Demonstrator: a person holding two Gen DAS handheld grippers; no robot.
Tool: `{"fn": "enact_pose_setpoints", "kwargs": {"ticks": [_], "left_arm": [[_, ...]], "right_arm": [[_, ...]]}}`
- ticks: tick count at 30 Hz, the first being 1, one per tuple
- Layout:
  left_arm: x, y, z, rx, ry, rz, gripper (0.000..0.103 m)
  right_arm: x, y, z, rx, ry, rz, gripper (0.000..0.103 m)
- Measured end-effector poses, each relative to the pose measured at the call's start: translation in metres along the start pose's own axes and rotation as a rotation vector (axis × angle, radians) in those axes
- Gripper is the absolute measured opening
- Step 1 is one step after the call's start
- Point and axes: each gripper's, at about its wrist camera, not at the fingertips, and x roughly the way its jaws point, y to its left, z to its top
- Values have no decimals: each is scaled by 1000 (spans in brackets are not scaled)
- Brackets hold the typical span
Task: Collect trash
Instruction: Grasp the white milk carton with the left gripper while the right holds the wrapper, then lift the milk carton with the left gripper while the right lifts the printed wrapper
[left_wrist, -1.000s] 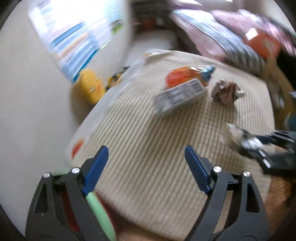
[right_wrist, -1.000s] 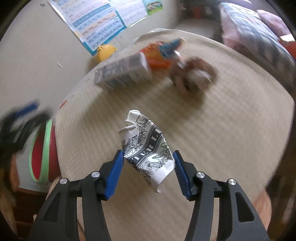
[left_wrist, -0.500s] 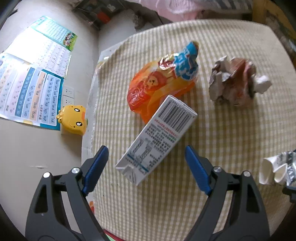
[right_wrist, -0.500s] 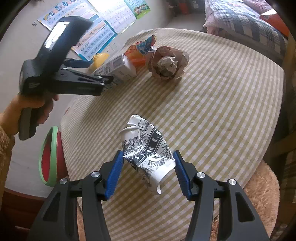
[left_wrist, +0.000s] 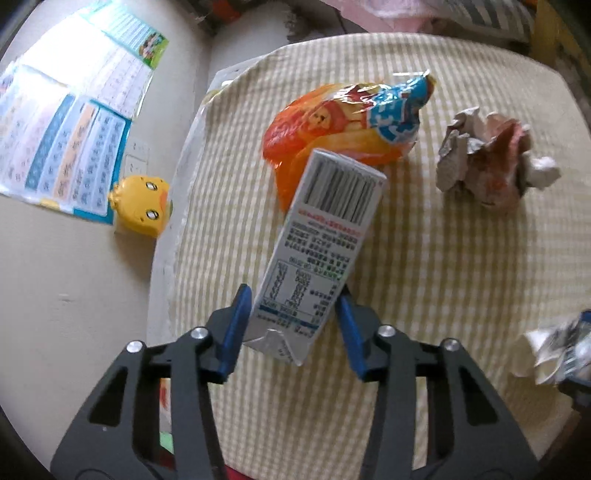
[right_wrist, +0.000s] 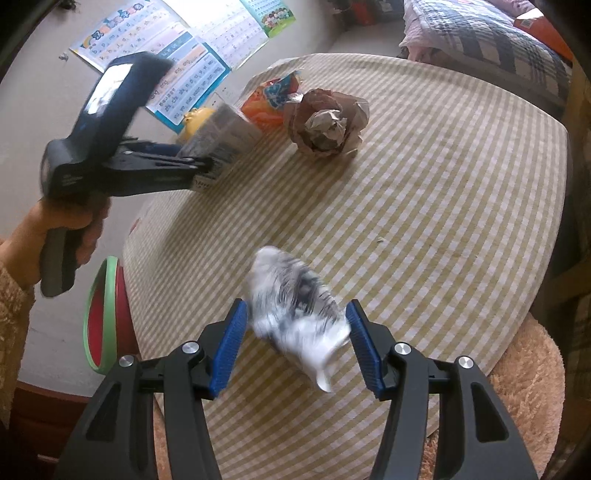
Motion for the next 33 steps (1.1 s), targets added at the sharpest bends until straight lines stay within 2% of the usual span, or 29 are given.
{"fn": "enact_pose_setpoints", "kwargs": {"ticks": [4,7,10,11,12,15,16,17,19,20,21,22,24,26,27,28,30,33], "left_arm": [[-16,8,-28,-100,-11,-57,41],[-29,10,-57,-171,-9,-130,40],[-37,5,-81,-197,-2,-176,40],[-43,2,-91,-204,1,-189,40],[-46,0,-99,-210,1,-198,40],[-54,-4,-121,-248,8,-227,40],[-55,-6,-128,-261,16,-233,40],[-55,-8,-131,-267,20,-232,40],[-53,-10,-136,-280,29,-231,40],[-50,-11,-139,-293,37,-240,40],[-47,-11,-142,-303,43,-247,40],[-43,-13,-142,-311,50,-254,40],[-40,-17,-145,-316,53,-260,40],[-37,-21,-144,-321,52,-266,40],[-35,-22,-143,-325,56,-267,41],[-34,-23,-143,-328,57,-267,44],[-33,-26,-143,-339,56,-270,49],[-32,-26,-144,-366,52,-279,51]], "right_arm": [[0,3,0,-15,9,-3,54],[1,6,0,-25,15,-10,55],[1,9,0,-37,20,-18,55],[1,10,1,-41,23,-20,56],[2,12,0,-45,29,-25,62],[11,19,-2,-61,50,-37,63],[14,19,-2,-65,55,-40,61],[16,22,-3,-74,61,-45,51],[18,23,-4,-78,67,-37,50],[17,24,-5,-75,67,-28,40],[16,24,-5,-70,63,-26,36],[14,23,-5,-60,58,-18,27],[8,16,-6,-37,55,-11,22],[6,12,-9,-23,57,-6,22],[5,12,-10,-20,56,-5,26],[4,12,-10,-21,54,-8,27],[1,12,-11,-23,46,-21,40],[-3,10,-11,-18,34,-18,46]]}}
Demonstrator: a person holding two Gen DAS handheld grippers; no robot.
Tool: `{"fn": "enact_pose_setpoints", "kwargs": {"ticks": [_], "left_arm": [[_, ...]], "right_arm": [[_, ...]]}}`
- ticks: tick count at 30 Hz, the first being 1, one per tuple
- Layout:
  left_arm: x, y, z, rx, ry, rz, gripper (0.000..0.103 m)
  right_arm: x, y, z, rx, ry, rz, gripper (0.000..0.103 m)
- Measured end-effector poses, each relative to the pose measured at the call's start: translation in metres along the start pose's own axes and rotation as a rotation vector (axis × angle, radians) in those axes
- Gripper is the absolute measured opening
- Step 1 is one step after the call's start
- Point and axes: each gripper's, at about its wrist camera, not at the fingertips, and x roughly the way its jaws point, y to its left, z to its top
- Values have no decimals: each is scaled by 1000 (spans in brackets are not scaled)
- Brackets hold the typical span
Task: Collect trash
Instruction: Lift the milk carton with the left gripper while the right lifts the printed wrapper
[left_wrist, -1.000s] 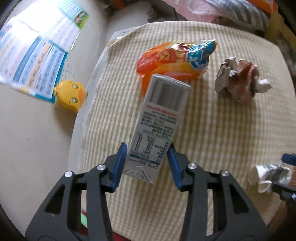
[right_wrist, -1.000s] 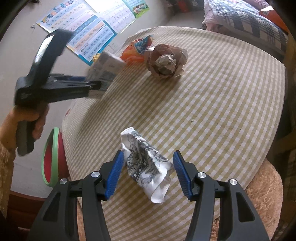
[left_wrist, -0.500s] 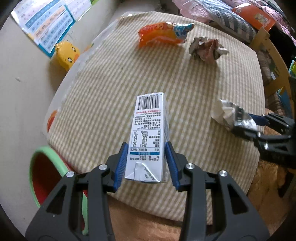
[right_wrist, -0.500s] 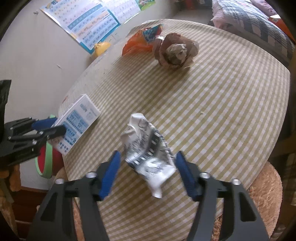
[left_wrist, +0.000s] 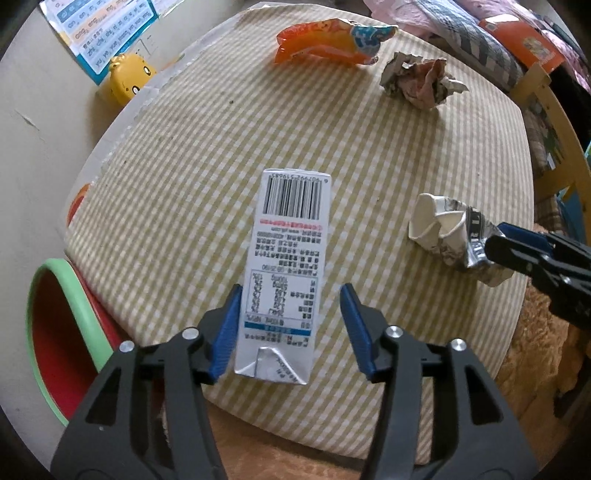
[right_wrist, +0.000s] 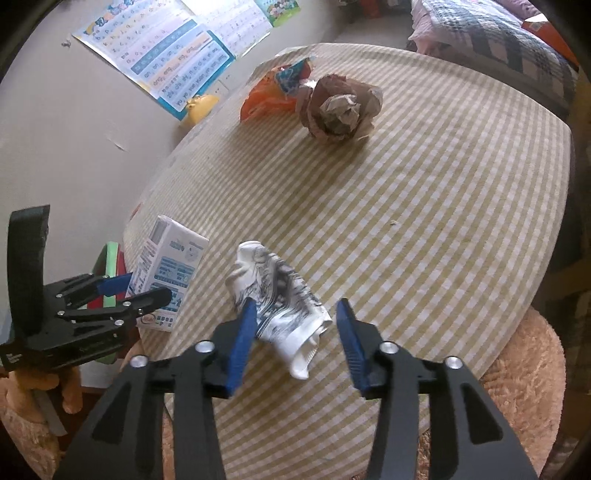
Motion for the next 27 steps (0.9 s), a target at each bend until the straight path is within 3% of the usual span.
{"fn": "enact_pose_setpoints", "kwargs": {"ticks": [12,17,27], "left_arm": [[3,5,-4,-109,-35,-22,51],[-3,10,-7,-147,-66,-18,41],[-43,9,-15,-164,-226,62,37]], "right_arm": [[1,6,-1,-30,3,-21,51],[4,12,-2,-49,9,-33,51],[11,18,-1,-67,24,-60,53]]}}
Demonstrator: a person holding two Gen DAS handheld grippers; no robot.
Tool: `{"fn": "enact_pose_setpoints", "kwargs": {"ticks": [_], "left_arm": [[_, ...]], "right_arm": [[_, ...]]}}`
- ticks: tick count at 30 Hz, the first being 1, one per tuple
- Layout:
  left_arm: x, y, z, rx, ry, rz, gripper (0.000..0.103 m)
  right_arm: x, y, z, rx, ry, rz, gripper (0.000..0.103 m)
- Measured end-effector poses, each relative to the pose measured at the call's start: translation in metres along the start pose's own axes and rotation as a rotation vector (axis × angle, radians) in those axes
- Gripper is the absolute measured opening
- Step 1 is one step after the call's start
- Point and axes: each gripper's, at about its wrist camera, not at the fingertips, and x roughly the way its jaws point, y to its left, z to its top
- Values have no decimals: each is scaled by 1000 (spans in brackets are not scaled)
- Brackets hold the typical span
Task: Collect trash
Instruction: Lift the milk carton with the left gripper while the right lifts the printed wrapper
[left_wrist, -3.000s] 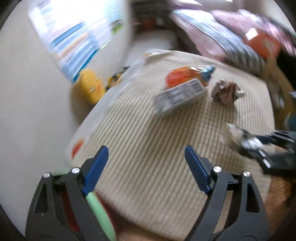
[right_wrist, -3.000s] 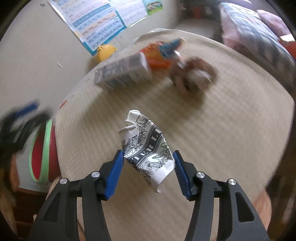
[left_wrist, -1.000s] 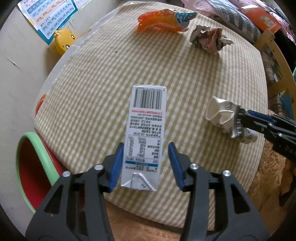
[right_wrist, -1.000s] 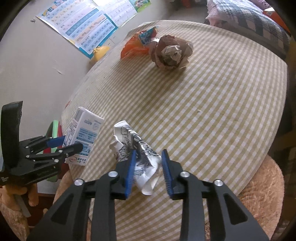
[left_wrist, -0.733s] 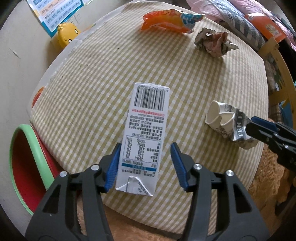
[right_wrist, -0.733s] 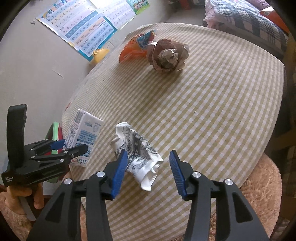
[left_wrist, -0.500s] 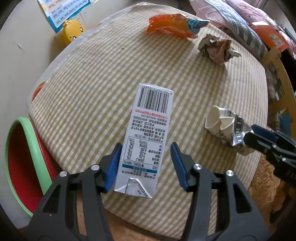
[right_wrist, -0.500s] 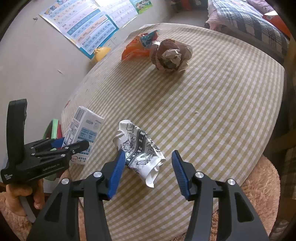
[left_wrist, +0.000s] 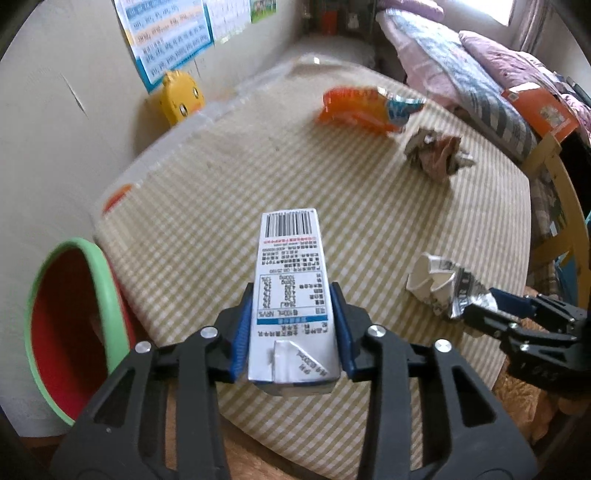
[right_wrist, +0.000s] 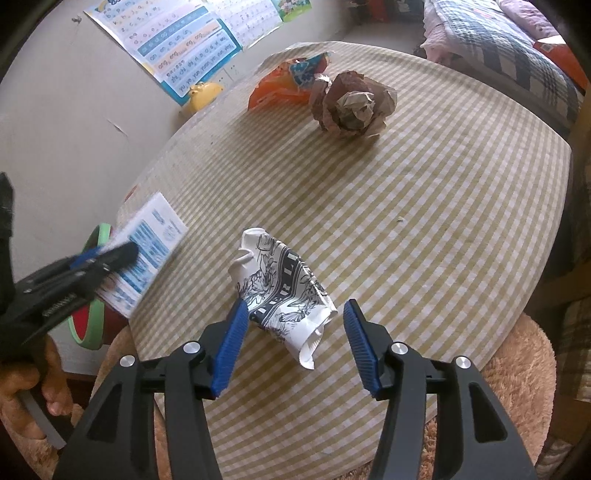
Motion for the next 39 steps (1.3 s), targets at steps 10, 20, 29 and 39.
{"fn": "enact_pose_setpoints", "kwargs": {"ticks": [10,20,29,39], "left_arm": [[-23,-4,1,9,-76,16,37],[-25,7,-6,-25,-75,2,37],[-22,10,-10,-35,-64,-6,37],[-21,10,-12,-32,-55,-3,36]], "right_arm": [[5,7,3,-30,3,-30,59],[7,11,2,-50,1,-68,60],[11,20,1,-92,3,-102,62],[15,21,1,-92,15,-98,62]]}}
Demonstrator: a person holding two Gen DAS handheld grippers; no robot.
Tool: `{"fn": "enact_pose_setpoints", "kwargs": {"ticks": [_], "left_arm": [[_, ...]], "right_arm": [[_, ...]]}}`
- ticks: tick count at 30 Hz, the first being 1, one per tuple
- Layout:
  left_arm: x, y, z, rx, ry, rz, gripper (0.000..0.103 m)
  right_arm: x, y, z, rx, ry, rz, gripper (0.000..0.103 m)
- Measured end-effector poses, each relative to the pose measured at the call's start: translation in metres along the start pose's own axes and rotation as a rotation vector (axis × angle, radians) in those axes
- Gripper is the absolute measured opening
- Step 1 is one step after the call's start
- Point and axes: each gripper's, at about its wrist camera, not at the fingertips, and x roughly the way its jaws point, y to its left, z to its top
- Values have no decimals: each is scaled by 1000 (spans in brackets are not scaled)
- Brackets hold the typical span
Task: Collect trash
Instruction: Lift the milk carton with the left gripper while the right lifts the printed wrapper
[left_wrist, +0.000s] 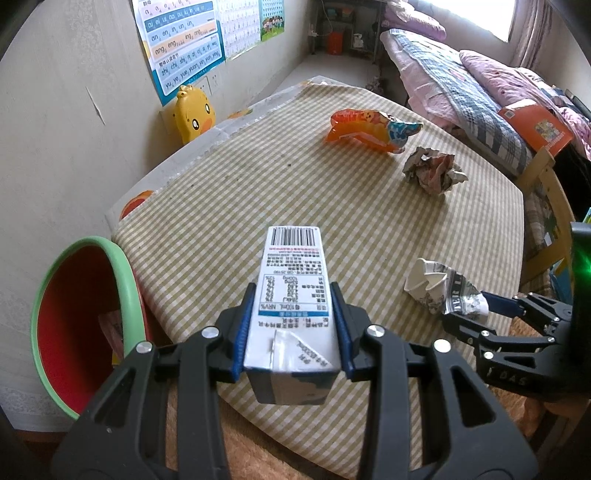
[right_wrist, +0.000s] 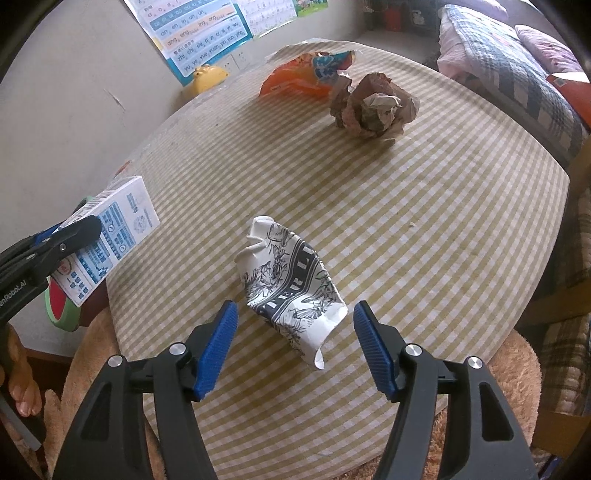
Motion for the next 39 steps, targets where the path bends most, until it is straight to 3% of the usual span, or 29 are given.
{"fn": "enact_pose_setpoints", "kwargs": {"ticks": [13,18,19,22,24,30,34,36,39], "left_arm": [[5,6,-4,-12,22,-7,36],[24,7,-10,-21,94,-24,37],[29,8,-12,-22,113,-24,37],[33,9,-16,-29,133,-20,54],[31,10,-16,-36,125,-22,54],[36,11,-18,-34,136,-10,54],[40,12,-22,-45,146,-19,39],[39,12,-22,-48,141,-25,37],[38,12,-22,-46,132,-17,37]], "right_arm": [[-1,11,1,-37,-20,-33,62],[-4,10,3,-40,-24,-35,62],[-5,9,4,-42,-22,-32,62],[-6,9,8,-52,-14,-29,62],[-7,10,11,-66,-13,-34,62],[-2,18,11,-110,11,-45,62],[8,22,6,-126,39,-63,62],[10,23,5,-129,36,-78,62],[16,23,5,-132,48,-90,52]]}}
